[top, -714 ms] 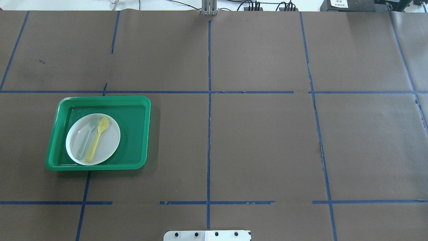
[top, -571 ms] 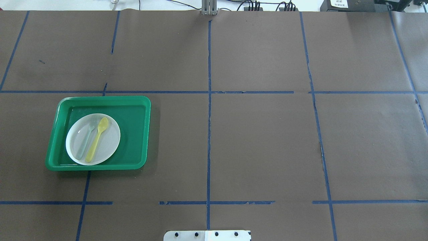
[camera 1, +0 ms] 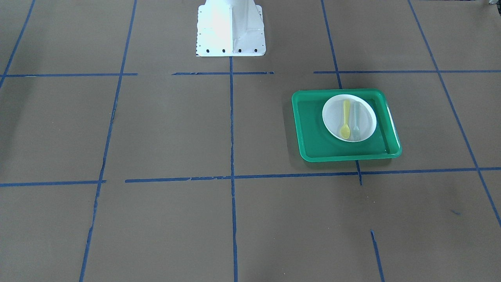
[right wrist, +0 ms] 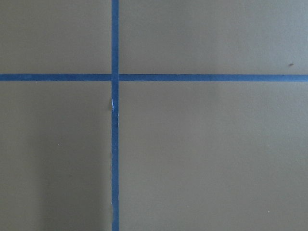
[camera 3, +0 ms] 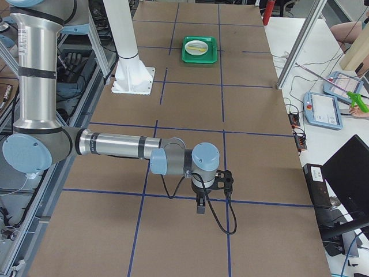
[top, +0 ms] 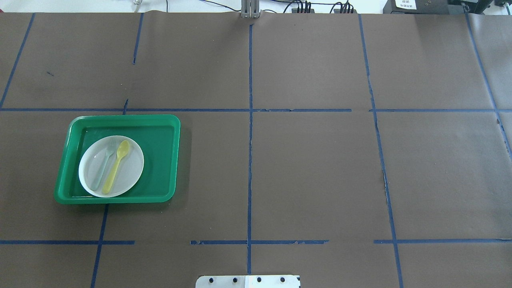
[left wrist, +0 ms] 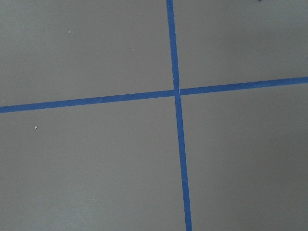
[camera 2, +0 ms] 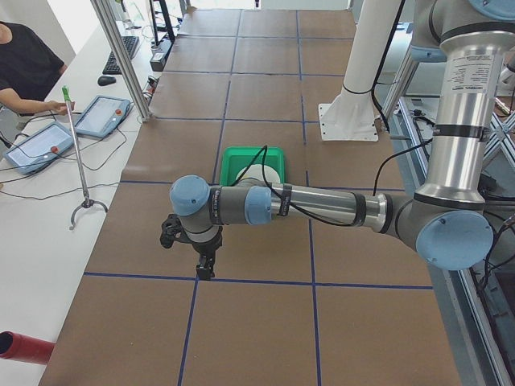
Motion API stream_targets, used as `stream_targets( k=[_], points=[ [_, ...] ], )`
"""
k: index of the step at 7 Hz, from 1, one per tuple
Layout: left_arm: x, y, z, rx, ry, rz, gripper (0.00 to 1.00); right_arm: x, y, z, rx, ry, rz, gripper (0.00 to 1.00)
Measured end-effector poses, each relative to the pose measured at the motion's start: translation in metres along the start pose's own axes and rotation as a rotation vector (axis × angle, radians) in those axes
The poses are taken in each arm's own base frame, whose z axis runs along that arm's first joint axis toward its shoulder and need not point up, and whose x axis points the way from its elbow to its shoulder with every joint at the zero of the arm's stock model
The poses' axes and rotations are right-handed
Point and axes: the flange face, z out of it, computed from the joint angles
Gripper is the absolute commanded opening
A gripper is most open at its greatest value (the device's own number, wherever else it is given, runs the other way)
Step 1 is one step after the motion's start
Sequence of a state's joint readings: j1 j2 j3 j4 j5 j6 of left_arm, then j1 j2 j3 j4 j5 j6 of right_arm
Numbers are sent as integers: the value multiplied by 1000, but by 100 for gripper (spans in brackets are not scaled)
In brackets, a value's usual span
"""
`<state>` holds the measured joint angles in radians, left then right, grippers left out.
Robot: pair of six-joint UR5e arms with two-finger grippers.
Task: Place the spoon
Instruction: 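Reach the left gripper down over the yellow spoon on the white plate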
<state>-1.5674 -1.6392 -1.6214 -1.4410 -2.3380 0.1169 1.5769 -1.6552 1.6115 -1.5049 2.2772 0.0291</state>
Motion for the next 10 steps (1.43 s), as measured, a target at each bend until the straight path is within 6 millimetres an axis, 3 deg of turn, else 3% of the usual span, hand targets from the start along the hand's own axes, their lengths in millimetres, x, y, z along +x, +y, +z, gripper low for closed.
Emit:
stream_targets(
  k=[1,2,4,5,6,7,8,10],
  points=[
    [23,-8,1,12,3,31,100,0,0,0,0,0,0,100],
    [79,-23,10,15,13,65,99,0,0,0,-1,-1,0,100],
    [238,-56,39,-2,60,127,98,0,1,0,-1,-1,0,100],
    [311,-63,57,-22,75,141,98,0,0,0,0,-1,0,100],
    [368,-60,78,-32,61,152,91,0,0,0,0,-1,0,100],
    [410,-48,100,-37,39,156,87,0,0,0,0,-1,0,100],
    [436,-34,120,-45,27,159,83,0,0,0,-1,-1,0,100],
    [458,-1,157,-91,12,164,83,0,0,0,0,-1,0,100]
  ],
)
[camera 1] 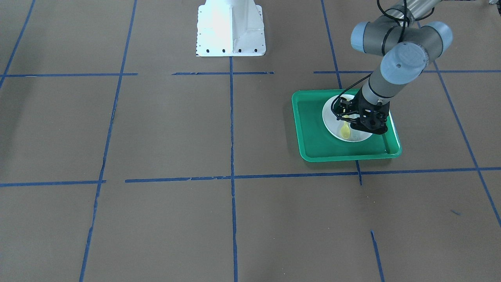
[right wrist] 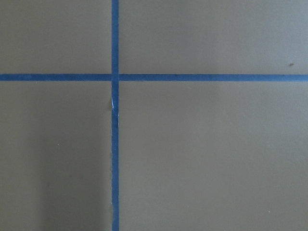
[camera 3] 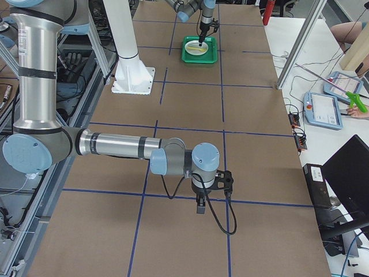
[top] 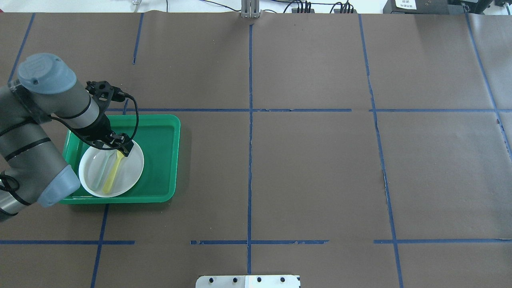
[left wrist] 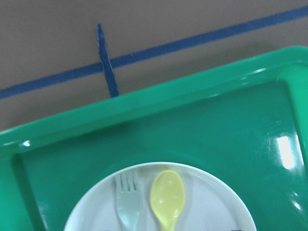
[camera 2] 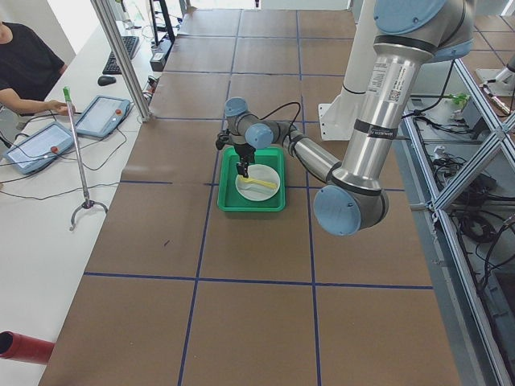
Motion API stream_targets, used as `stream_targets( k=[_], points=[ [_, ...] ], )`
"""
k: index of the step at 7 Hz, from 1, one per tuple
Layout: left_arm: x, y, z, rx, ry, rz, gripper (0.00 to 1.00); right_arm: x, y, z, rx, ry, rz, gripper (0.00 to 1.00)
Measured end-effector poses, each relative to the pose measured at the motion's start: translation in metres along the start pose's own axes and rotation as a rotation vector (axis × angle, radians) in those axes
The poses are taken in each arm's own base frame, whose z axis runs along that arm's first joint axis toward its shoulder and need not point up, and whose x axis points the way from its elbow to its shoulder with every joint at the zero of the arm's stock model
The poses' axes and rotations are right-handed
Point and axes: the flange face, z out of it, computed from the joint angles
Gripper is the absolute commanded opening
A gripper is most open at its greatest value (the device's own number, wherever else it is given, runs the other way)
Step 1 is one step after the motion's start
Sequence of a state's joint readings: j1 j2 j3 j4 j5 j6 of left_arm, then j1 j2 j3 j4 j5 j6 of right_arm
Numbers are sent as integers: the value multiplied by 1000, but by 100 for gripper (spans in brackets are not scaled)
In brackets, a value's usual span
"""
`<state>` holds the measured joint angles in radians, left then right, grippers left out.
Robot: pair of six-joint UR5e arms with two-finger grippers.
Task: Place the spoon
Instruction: 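Reach the left gripper down over the yellow spoon on the white plate, then close the left gripper on the yellow spoon's handle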
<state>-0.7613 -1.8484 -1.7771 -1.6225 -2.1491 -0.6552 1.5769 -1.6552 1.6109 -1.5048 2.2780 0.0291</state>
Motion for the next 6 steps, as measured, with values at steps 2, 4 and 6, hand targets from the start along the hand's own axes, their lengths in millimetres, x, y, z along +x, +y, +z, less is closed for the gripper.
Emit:
stream_targets(
  k=[2,4,6],
  points=[
    [-3,26,25,14,5,-1,83,0,0,0,0,0,0,100],
    [-7,35,34,25,19,-5,81,0,0,0,0,0,0,100],
    [-2,34,35,29,27,-4,79,0,0,0,0,0,0,100]
  ],
)
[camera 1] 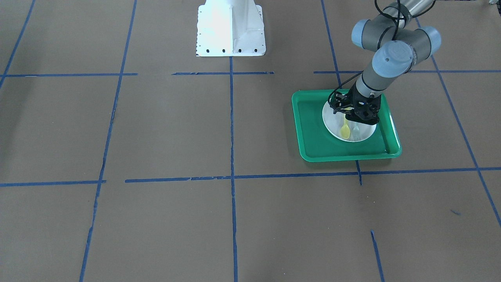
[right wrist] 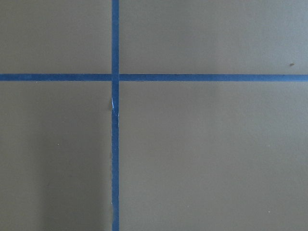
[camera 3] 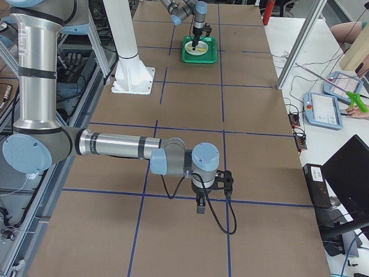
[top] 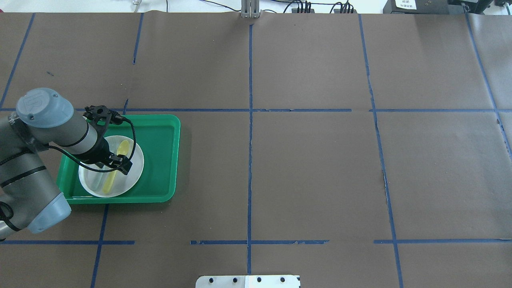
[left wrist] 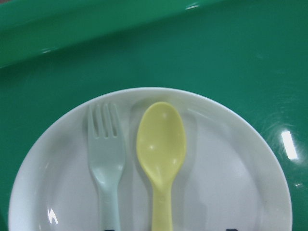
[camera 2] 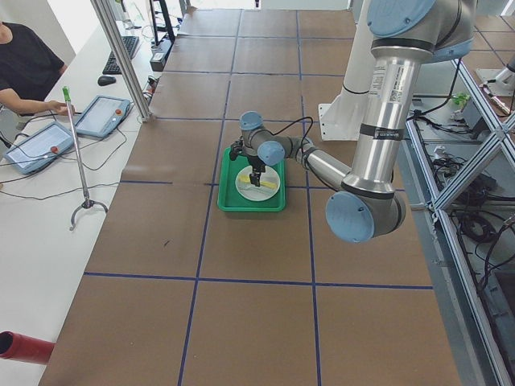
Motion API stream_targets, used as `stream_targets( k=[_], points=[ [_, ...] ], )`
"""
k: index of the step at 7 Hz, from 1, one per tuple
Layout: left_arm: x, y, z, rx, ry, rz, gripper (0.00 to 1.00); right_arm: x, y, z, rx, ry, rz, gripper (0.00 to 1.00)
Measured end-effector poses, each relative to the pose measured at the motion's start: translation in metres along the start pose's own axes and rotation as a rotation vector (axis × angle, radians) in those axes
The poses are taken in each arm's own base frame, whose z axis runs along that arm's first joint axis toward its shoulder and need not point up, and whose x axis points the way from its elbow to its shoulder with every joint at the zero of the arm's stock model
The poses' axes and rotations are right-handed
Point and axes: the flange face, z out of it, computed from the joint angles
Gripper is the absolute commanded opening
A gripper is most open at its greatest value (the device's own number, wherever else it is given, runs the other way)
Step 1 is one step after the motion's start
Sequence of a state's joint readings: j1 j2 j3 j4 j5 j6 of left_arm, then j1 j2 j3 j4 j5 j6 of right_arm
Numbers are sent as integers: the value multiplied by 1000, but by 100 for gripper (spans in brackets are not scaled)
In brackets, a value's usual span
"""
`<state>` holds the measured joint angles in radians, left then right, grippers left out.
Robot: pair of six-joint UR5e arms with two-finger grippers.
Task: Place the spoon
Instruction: 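Close the left gripper on the yellow spoon's handle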
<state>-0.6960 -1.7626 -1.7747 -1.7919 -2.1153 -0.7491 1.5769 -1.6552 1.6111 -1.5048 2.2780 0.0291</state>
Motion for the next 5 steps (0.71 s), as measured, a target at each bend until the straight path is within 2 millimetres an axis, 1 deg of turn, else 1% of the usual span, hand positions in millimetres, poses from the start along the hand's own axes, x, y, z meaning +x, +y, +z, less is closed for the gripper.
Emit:
stream_targets(
  k=[2,5],
  points=[
    [6,-5,1,3,4,5,78,0,0,0,0,0,0,100],
    [2,-6,8,-8,-4,4,75,0,0,0,0,0,0,100]
  ],
)
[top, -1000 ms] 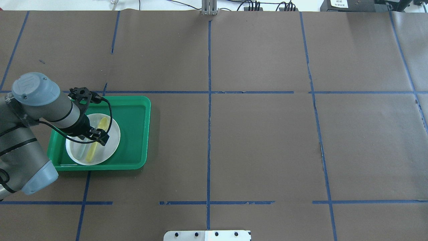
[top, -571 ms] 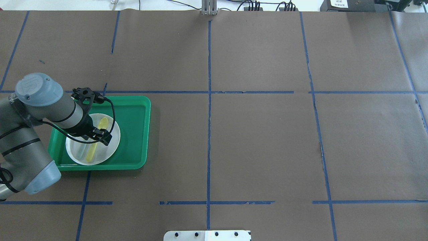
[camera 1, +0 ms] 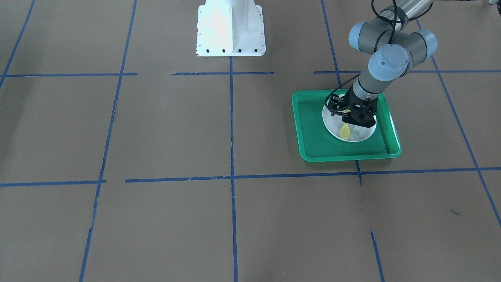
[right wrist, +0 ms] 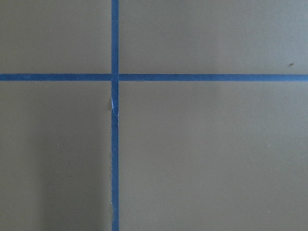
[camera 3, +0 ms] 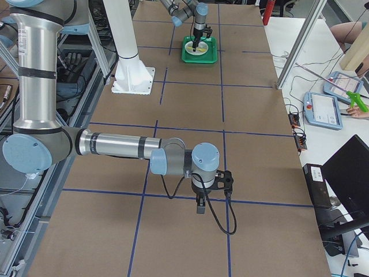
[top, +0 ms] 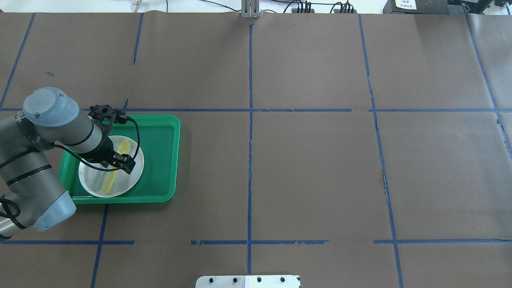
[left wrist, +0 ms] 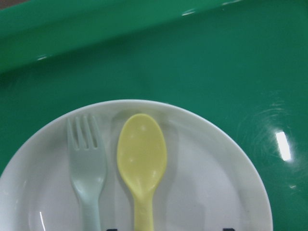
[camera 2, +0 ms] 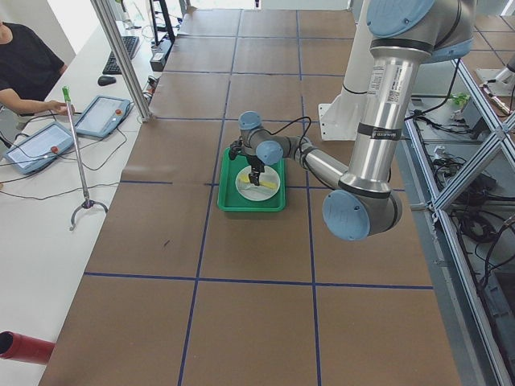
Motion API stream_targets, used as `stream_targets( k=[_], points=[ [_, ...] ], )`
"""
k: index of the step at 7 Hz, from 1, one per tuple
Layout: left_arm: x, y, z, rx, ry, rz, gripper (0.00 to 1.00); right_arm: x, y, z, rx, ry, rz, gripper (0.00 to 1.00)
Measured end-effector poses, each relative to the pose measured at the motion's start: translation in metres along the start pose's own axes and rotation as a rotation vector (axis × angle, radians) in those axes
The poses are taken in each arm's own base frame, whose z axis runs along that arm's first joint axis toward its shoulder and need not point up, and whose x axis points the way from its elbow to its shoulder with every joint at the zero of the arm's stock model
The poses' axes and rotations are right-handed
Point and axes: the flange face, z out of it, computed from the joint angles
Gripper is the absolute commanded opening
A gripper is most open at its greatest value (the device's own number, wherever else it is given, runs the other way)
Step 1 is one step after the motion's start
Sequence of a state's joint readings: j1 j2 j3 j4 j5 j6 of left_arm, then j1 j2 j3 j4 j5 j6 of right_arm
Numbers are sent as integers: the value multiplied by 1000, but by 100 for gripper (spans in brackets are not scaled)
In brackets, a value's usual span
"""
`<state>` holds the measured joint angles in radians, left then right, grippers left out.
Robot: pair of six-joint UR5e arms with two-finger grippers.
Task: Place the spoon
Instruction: 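Close the left gripper on the yellow spoon's handle, then lift the spoon off the plate and lower it onto the tray beside the plate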
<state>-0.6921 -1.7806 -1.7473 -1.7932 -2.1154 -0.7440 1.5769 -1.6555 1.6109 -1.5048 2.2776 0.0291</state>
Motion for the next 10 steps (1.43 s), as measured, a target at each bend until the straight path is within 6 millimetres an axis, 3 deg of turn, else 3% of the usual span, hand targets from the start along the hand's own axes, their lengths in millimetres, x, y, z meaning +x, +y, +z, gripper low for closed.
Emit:
stream_targets(
  k=[1,2,3,4,8,10],
  points=[
    [-2,0,2,-3,-3,0,72,0,0,0,0,0,0,100],
    [-4,-1,5,-7,-7,0,53,0,0,0,0,0,0,100],
    [-5,-1,6,-8,-8,0,23,0,0,0,0,0,0,100],
    [-5,-1,6,-9,-9,0,0,0,0,0,0,0,0,100],
    [1,1,-5,2,12,5,0,0,0,0,0,0,0,100],
    [29,-2,-30,11,82,-46,0,0,0,0,1,0,-1,100]
  ],
)
